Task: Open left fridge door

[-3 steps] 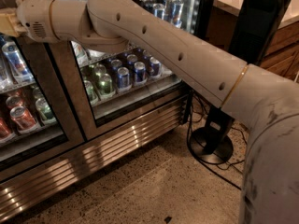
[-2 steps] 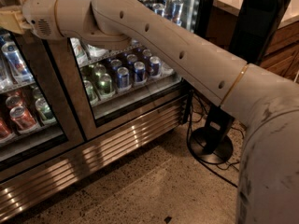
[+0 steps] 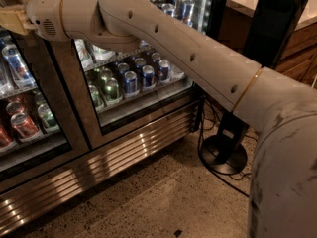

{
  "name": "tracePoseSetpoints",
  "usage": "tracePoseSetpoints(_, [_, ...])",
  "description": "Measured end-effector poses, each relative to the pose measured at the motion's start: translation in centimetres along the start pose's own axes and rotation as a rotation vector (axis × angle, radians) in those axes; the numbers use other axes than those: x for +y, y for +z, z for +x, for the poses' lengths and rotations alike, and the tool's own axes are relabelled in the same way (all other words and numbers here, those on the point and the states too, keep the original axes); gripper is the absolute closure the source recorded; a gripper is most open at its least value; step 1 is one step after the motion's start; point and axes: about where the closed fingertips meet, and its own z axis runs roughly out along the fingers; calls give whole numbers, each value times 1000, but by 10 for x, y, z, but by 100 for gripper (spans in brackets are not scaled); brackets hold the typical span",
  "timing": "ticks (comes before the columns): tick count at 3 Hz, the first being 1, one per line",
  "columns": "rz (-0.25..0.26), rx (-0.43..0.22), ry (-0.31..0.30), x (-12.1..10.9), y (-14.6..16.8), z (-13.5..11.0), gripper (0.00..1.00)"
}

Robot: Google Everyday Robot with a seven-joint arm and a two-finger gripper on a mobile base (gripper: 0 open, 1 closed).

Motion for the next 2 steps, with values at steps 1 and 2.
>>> tracePoseSetpoints(1, [0, 0, 0, -19, -4, 1, 100])
tracePoseSetpoints(2, [0, 0, 0, -25, -4, 1, 100])
